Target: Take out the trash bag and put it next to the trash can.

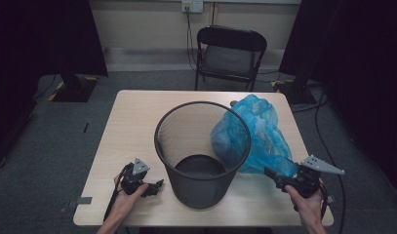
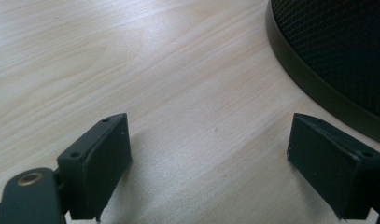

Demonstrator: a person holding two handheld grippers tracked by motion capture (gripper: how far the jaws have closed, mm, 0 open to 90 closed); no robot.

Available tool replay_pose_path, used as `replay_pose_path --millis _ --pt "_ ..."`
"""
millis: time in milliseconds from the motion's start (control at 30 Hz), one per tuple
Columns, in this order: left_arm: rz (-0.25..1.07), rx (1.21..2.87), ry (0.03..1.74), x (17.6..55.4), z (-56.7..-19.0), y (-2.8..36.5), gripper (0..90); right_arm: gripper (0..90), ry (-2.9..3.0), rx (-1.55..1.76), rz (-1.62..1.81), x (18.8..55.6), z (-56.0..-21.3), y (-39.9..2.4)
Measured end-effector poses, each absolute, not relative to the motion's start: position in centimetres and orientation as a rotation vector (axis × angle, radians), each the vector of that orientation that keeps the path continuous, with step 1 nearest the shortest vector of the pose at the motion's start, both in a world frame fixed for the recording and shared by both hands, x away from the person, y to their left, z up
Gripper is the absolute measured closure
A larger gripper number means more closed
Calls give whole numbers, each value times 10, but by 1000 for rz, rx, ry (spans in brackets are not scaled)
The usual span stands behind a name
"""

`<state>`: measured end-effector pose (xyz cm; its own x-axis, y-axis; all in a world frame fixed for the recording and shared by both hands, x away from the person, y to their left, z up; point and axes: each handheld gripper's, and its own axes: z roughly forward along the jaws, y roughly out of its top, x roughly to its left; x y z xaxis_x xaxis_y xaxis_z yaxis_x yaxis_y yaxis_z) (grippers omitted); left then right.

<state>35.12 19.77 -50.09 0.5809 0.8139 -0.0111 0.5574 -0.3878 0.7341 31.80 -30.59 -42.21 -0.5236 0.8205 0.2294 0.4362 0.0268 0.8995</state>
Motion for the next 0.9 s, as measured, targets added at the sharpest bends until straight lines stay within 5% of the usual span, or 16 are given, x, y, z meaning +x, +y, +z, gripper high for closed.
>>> replay_pose_path --millis 333,900 --pt "475 2103 1091 351 -501 197 127 164 2058 1341 1373 296 -458 -310" --pt "476 2098 1102 350 -501 194 119 210 2089 1434 1055 319 -496 -300"
